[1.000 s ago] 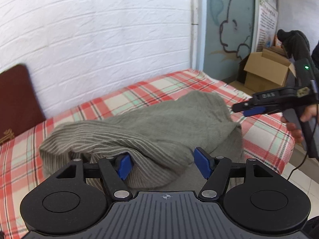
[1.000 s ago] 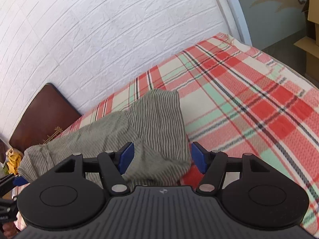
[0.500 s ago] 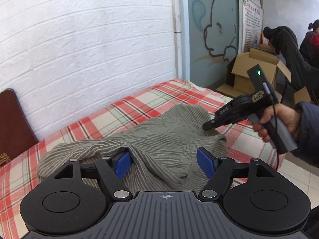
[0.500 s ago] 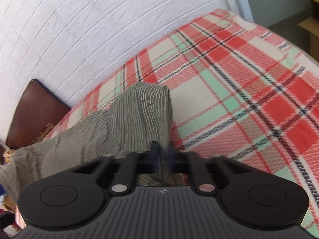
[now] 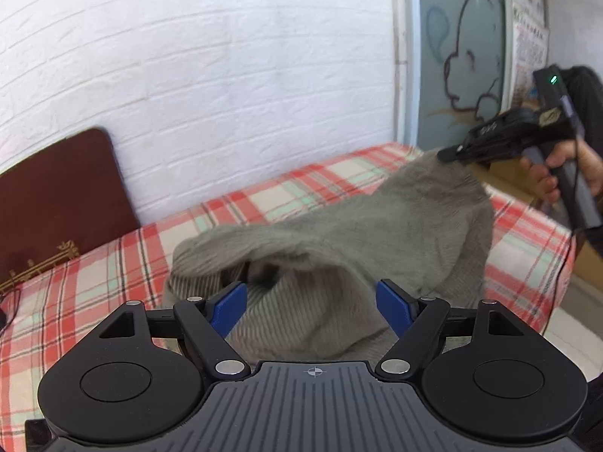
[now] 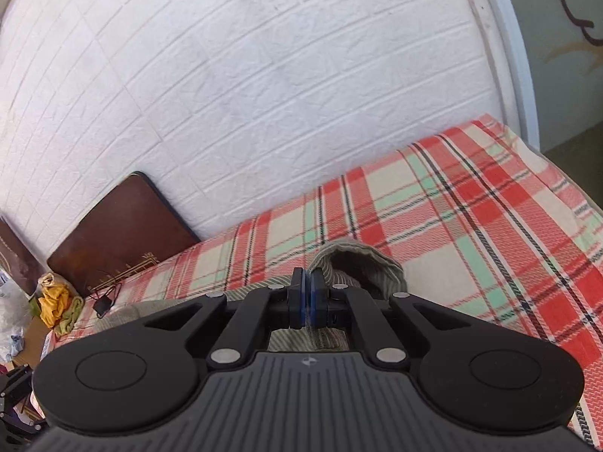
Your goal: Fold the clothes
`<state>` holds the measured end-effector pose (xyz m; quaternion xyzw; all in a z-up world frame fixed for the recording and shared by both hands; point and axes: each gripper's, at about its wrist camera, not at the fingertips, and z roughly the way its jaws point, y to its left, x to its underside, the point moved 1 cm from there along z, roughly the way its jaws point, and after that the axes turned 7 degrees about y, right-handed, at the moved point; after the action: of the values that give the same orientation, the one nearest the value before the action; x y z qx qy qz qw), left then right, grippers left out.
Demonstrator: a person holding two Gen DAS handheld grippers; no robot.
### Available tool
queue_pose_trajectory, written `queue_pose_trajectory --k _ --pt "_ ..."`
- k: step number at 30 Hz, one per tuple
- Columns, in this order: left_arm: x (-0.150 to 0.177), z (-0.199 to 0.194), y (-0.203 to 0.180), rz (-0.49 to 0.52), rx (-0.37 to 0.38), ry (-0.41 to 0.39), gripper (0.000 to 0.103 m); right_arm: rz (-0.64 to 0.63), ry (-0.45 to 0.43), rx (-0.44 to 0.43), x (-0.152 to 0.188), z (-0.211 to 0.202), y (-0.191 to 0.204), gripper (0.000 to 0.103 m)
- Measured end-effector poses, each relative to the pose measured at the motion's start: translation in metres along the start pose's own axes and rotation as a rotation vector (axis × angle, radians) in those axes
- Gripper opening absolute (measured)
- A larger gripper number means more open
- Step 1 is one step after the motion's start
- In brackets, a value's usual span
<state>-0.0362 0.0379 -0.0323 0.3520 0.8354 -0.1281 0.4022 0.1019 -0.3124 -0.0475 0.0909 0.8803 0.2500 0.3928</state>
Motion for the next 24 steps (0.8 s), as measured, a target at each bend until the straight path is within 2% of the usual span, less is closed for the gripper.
queue_pose_trajectory --k 3,10,16,24 --pt "-0.015 0.003 -0.012 0.040 0.059 -0.025 0.087 -0.022 -0.014 -0.023 -0.001 -0.005 0.011 0.002" --pt "-0.032 0.044 -0.047 0.081 0.186 -0.003 0.087 -0.076 -0.023 -0.057 -0.004 -0.015 0.024 0.002" --pt "-0.035 0.059 -0.061 0.109 0.209 0.018 0.087 -0.117 -0.026 -0.064 -0.005 -0.021 0.027 0.002" --pt "-0.043 0.076 -0.072 0.113 0.242 0.003 0.087 -0.187 -0.019 -0.089 -0.008 -0.030 0.042 0.002"
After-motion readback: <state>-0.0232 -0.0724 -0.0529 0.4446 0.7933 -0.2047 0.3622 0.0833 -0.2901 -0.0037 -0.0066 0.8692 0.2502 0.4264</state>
